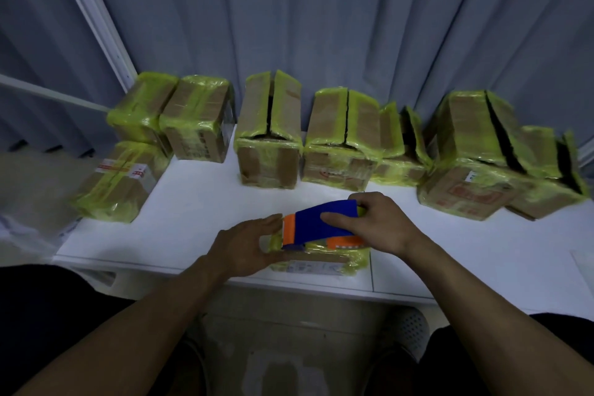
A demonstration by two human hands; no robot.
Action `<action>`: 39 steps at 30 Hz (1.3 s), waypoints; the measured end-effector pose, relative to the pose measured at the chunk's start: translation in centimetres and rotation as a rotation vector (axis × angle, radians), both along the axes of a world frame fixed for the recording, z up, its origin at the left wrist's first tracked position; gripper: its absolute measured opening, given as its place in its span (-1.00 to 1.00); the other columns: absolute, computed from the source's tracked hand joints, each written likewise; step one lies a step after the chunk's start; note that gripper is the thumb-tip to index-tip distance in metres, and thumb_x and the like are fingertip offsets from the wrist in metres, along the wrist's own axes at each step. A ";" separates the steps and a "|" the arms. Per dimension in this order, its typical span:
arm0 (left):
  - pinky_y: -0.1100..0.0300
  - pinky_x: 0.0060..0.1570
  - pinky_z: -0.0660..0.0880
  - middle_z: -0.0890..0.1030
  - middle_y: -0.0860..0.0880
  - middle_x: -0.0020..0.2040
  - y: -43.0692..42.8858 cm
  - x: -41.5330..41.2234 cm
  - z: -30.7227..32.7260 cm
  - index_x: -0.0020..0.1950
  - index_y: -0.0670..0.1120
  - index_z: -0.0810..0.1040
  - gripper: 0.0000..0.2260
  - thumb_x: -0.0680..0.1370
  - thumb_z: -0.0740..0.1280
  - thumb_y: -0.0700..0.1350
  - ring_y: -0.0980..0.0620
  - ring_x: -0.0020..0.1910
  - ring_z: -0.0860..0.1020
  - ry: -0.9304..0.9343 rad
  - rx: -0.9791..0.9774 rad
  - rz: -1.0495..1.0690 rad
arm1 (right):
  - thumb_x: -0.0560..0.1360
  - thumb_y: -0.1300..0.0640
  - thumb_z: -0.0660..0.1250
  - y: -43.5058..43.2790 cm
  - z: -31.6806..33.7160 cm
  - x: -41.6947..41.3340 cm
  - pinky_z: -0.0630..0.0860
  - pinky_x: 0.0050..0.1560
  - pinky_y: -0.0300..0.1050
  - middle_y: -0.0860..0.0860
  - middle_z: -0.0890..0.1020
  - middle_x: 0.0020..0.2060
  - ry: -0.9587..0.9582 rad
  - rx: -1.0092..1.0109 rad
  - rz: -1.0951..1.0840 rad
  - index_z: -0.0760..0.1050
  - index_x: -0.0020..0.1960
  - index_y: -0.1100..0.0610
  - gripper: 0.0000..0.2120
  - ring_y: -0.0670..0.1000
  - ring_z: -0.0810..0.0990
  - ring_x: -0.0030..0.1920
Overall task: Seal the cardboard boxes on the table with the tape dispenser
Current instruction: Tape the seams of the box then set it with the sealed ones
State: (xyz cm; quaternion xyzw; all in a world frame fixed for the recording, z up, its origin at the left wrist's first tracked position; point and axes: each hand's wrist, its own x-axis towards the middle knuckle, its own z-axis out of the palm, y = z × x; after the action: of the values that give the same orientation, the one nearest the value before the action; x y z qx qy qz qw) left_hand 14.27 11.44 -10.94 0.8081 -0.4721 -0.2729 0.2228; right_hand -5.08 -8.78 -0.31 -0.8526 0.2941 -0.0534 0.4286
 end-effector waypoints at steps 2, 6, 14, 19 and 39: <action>0.11 0.41 0.37 0.29 0.30 0.51 -0.1 -0.1 0.1 0.57 0.28 0.14 -0.18 0.39 0.33 0.47 0.24 0.44 0.32 -0.030 0.033 0.004 | 0.43 -0.28 0.49 -0.3 0.3 -0.1 0.64 -0.16 -0.16 -0.09 0.74 -0.22 0.024 0.005 -0.023 0.68 -0.08 0.05 -0.62 -0.16 0.70 -0.23; 0.24 0.33 0.30 0.24 0.29 0.53 -0.2 -0.5 0.7 0.58 0.26 0.12 -0.23 0.44 0.31 0.43 0.21 0.46 0.30 -0.046 0.063 -0.011 | 0.42 -0.32 0.47 -1.1 0.5 -0.6 0.67 -0.09 -0.12 -0.09 0.74 -0.17 0.090 0.010 -0.053 0.67 -0.04 0.01 -0.60 -0.13 0.72 -0.19; 0.09 0.43 0.28 0.18 0.29 0.55 0.0 -0.3 1.3 0.56 0.27 0.14 -0.25 0.43 0.23 0.47 0.13 0.50 0.27 -0.101 0.104 -0.025 | 0.47 -0.31 0.43 -3.5 1.1 -3.1 0.48 -0.24 -0.23 -0.09 0.71 -0.20 0.149 -0.105 -0.142 0.64 -0.08 0.01 -0.62 -0.09 0.68 -0.18; 0.08 0.40 0.32 0.11 0.26 0.58 0.6 -0.5 1.3 0.52 0.38 0.03 -0.28 0.39 0.01 0.56 0.12 0.51 0.25 -0.143 0.035 -0.123 | 0.48 -0.34 0.40 -3.0 -0.9 -3.2 0.54 -0.22 -0.21 -0.06 0.69 -0.18 0.211 -0.204 -0.096 0.61 -0.07 0.02 -0.59 -0.10 0.65 -0.17; 0.03 0.52 -0.25 -0.10 0.00 0.61 0.3 -4.2 -1.9 0.63 -0.11 -0.06 -0.18 0.58 -0.03 0.42 0.03 0.60 -0.14 -0.548 0.001 -0.158 | 0.49 -0.38 0.35 -0.1 -2.2 0.9 0.40 -0.31 -0.25 -0.07 0.60 -0.21 0.262 -0.195 -0.072 0.55 -0.02 0.07 -0.51 -0.13 0.57 -0.21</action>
State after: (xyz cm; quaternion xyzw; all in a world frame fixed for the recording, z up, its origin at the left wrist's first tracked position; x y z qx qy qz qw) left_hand 10.04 11.78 -12.85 0.8125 -0.5761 -0.0614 0.0645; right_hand -4.19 -8.88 -2.50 -0.8788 0.3712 0.0147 0.2995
